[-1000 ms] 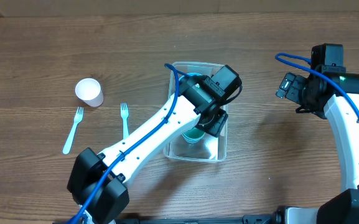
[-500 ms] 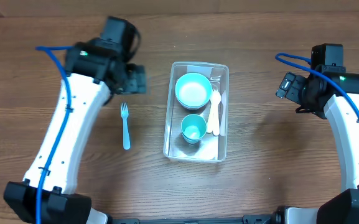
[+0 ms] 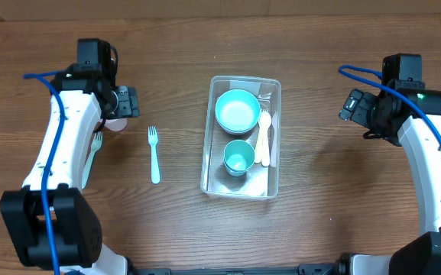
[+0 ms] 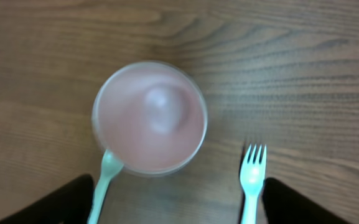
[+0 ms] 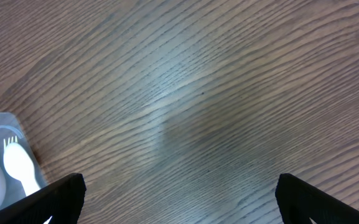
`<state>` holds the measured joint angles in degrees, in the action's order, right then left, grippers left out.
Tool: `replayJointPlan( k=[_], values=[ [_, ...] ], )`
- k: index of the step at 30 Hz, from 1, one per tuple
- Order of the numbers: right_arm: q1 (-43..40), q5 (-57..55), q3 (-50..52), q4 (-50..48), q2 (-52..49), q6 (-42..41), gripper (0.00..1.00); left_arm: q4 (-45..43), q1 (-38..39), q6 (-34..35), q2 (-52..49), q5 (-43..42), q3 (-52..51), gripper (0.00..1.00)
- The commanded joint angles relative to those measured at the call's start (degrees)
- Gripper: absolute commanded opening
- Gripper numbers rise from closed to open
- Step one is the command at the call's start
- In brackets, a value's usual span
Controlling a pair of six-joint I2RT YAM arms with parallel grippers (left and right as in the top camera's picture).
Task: Pack container
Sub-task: 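Grasp the pink-white cup rim with the left gripper, then carry the pink cup into the container and release it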
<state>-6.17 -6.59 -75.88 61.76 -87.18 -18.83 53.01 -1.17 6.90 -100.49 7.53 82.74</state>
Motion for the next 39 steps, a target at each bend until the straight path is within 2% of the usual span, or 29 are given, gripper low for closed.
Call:
replayJointPlan(
  k=[1, 4, 7, 9, 15, 20, 26, 30, 33, 39],
  values=[
    [0.00, -0.44, -1.25, -0.13, 1.36, 0.15, 1.00, -2.84, -0.02, -6.10, -3.58, -1.88, -1.03, 0.79],
    [0.00, -0.44, -1.25, -0.13, 1.36, 0.15, 1.00, -4.20, 0.02, -10.05, -6.82, -3.15, -1.03, 0.70],
    [0.00, -0.44, -1.25, -0.13, 1.36, 0.15, 1.00, -5.44, 0.02, -10.43, -9.79, -3.13, -1.03, 0.70],
    [0.00, -0.44, -1.25, -0.13, 1.36, 0.15, 1.00, -5.92, 0.02, -11.13, -11.37, -3.15, -1.03, 0.65],
    [0.00, -0.44, -1.25, -0.13, 1.36, 0.15, 1.00, -6.49, 0.02, -11.67, -12.22, -3.13, -0.44, 0.27],
    [0.00, -0.44, -1.25, -0.13, 1.36, 0.15, 1.00, -2.23, 0.07, -11.63, -12.22, -3.17, 4.37, 0.04],
    [0.00, -0.44, -1.25, -0.13, 1.36, 0.15, 1.00, 2.51, 0.17, -11.63, -12.22, -4.37, 10.03, 0.04],
    [0.00, -0.44, -1.25, -0.13, 1.36, 0.15, 1.00, 10.47, 2.12, -11.61, -12.20, -7.04, 17.94, 0.04],
    [0.00, -0.44, -1.25, -0.13, 1.36, 0.15, 1.00, 18.16, 7.30, -10.71, -11.19, -7.58, 27.02, 0.04],
    [0.00, -0.44, -1.25, -0.13, 1.36, 0.15, 1.00, 25.00, 19.87, -5.62, -6.82, -7.78, 35.93, 0.04]
  ],
)
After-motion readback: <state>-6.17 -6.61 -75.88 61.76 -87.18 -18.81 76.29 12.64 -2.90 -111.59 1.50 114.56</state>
